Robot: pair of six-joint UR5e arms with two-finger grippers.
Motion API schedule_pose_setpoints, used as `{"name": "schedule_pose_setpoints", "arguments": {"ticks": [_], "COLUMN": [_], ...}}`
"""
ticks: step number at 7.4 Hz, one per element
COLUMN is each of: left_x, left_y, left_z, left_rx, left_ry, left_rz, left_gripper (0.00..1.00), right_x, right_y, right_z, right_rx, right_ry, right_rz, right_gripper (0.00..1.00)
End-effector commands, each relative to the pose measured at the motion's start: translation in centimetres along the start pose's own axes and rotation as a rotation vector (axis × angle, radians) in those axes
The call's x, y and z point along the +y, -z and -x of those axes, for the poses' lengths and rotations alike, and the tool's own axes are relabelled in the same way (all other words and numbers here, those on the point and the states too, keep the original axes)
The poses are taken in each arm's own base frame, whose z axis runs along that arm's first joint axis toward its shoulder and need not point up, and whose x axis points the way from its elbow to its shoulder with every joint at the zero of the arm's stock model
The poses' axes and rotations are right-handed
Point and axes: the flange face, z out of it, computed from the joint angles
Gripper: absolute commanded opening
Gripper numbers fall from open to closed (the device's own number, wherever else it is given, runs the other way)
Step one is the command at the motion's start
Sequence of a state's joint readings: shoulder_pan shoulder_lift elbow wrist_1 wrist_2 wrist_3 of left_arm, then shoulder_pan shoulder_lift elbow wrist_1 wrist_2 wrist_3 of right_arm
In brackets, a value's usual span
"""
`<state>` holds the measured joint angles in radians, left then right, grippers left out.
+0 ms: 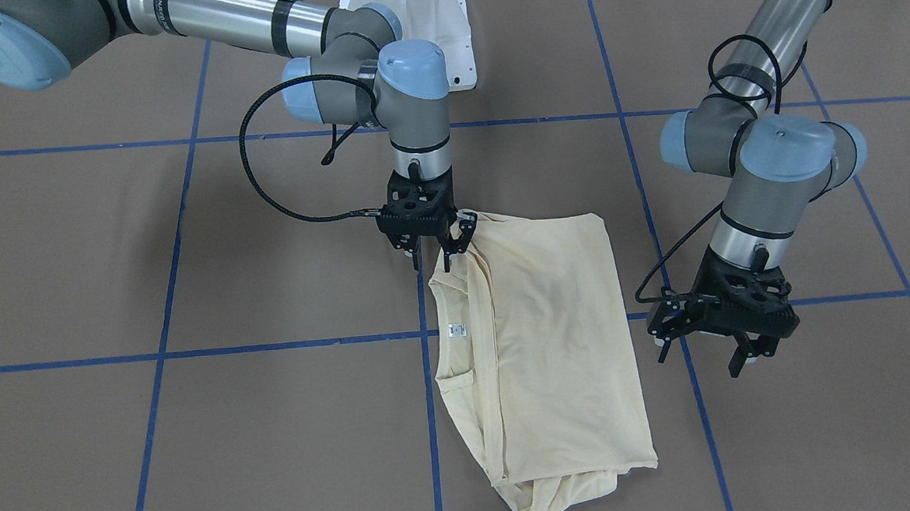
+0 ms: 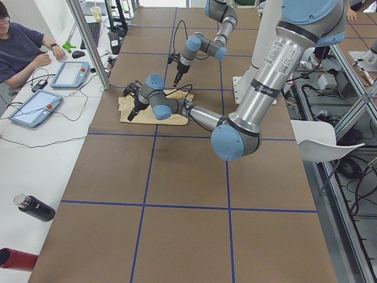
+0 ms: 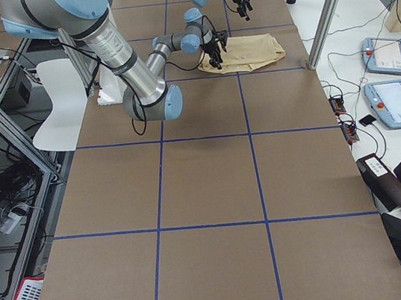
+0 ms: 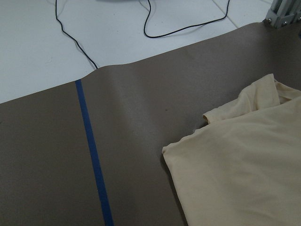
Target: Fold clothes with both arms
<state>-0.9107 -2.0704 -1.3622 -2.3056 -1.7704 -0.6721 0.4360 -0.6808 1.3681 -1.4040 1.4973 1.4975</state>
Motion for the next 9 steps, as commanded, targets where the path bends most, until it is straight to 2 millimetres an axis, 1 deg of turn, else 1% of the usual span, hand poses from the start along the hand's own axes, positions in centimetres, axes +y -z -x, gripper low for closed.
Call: {"name": "schedule_pose_setpoints", "arguments": {"ticks": [1, 2, 5, 7, 8, 9], "left_x": [0.2, 0.3, 0.5, 0.6, 0.6, 0.6], "left_y": [0.0, -0.1, -0.1, -0.2, -0.2, -0.2], "left_z": [0.0, 0.1, 0.4, 0.4, 0.4, 0.4], "left_rx": [0.001, -0.003, -0.005, -0.005, -0.005, -0.005], "left_ry": [0.001, 0.003, 0.004, 0.004, 0.004, 0.004], "left_rz": [0.002, 0.003, 0.005, 0.005, 0.005, 0.005], "left_gripper": [1.0, 1.0, 1.0, 1.0, 1.0, 1.0], "right_x": [0.3, 0.3, 0.5, 1.1, 1.4, 1.5], "right_y": [-1.7, -1.8, -2.5, -2.6, -2.6, -2.8], "right_z": [0.1, 0.1, -0.1, 0.1, 0.5, 1.4], "right_rx": [0.037, 0.037, 0.051, 0.052, 0.051, 0.055], "right_ry": [0.07, 0.075, 0.078, 0.078, 0.079, 0.081], "right_rz": [-0.021, -0.024, -0.023, -0.022, -0.021, -0.034], "right_gripper": [0.51, 0.46, 0.46, 0.46, 0.45, 0.45]}}
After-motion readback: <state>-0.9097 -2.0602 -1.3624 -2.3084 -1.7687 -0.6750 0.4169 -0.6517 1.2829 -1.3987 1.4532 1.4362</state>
